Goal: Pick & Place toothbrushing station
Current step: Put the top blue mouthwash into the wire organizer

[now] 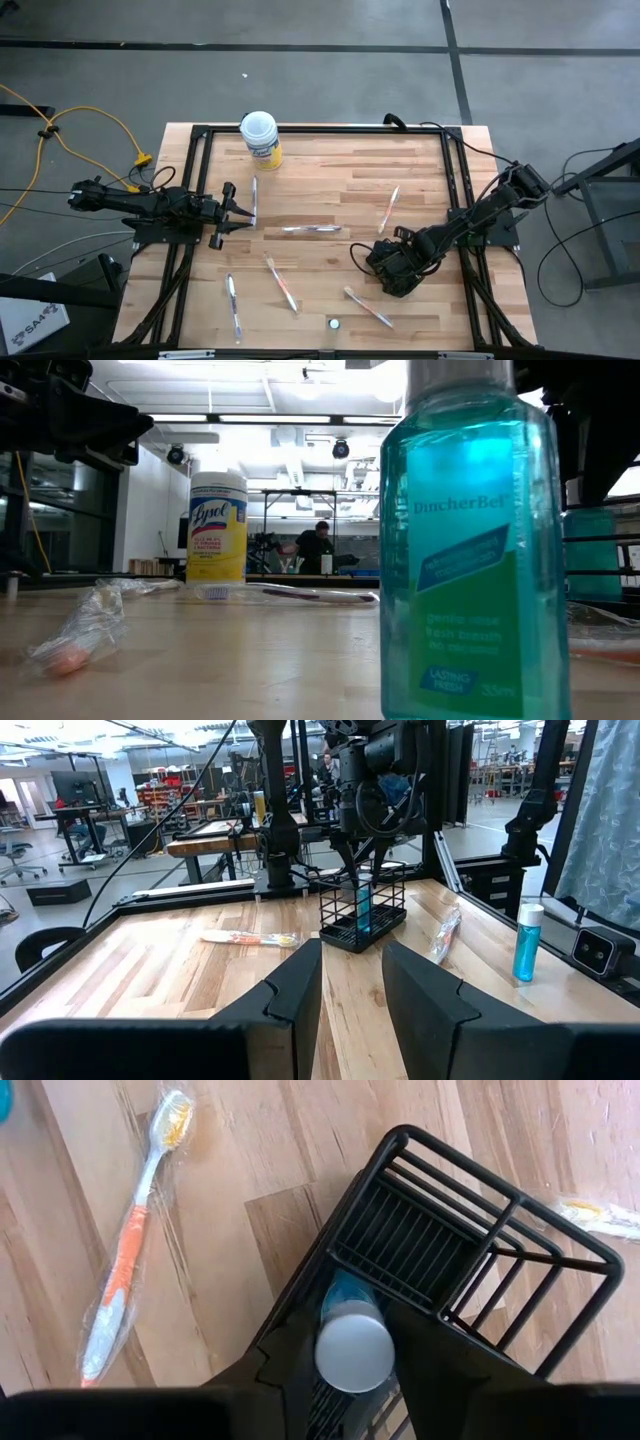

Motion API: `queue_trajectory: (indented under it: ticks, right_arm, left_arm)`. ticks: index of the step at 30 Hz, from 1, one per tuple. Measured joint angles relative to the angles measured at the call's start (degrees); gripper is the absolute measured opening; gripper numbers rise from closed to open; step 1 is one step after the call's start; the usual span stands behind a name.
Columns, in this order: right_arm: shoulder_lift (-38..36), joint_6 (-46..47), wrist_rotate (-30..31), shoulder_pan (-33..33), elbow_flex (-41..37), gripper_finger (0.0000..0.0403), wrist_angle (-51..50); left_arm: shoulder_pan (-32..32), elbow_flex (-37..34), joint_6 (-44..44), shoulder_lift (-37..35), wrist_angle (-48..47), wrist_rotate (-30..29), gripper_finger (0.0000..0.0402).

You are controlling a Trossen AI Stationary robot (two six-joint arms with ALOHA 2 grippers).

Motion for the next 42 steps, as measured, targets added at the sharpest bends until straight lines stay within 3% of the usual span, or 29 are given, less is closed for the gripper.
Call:
queue_trajectory:
  ticks: [42]
  right_arm:
    - [-0.9,-1.5,0.6,0.0,0.0,0.0115,1.2]
  left_arm:
    - [0.0,0.0,0.0,0.0,0.0,0.0,0.0103]
